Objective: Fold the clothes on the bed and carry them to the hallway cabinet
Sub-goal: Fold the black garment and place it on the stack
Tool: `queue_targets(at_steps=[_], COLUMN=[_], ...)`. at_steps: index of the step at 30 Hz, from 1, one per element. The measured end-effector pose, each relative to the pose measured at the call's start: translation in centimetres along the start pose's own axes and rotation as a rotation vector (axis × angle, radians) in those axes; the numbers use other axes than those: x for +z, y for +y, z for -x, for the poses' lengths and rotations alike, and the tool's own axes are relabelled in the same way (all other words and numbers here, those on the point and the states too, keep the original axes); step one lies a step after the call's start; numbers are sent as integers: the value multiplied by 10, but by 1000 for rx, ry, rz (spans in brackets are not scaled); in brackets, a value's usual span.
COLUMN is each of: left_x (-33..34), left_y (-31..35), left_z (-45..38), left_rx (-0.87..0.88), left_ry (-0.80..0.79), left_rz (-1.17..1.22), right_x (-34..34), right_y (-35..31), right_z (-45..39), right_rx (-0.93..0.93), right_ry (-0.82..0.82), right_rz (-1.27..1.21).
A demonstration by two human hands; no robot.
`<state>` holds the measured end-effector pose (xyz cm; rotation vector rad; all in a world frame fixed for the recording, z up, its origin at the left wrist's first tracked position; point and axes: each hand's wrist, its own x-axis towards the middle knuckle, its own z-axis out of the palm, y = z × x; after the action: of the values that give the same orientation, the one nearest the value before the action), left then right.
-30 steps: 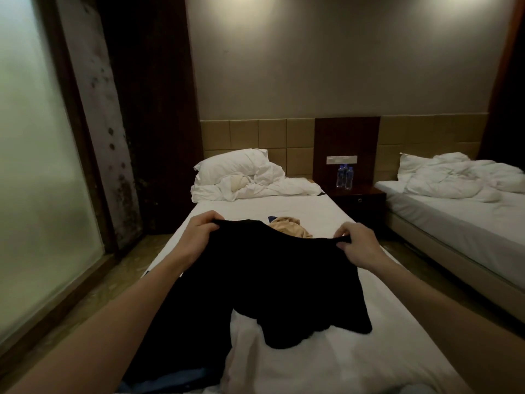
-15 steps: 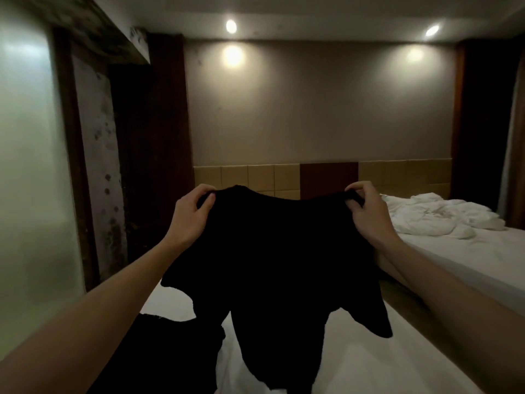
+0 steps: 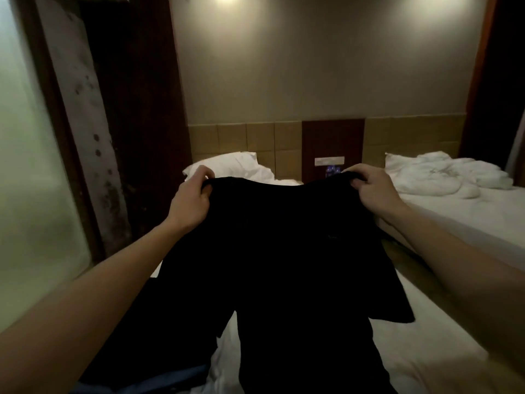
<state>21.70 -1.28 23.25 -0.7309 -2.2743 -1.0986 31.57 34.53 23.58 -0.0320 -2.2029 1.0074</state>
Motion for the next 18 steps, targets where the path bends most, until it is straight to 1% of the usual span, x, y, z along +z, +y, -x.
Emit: queue_targets(at_steps=[5,8,14,18], left_x=[60,101,199,266], left_y=[-50,-93,-201,-270], left_z=[-14,-26,-45,-52], left_rx=[-90,-163,-404,-460], left_ry=[-11,-60,-121,-169], left_rz=[-232,-317,-313,-306], right_x=[48,85,180,246], right_y=[50,90,207,279], right_z=[-31,-52,-84,-97], right_rx=[44,101,208,294], right_ry=[-59,-102,-200,-289], right_rz=[68,127,254,276])
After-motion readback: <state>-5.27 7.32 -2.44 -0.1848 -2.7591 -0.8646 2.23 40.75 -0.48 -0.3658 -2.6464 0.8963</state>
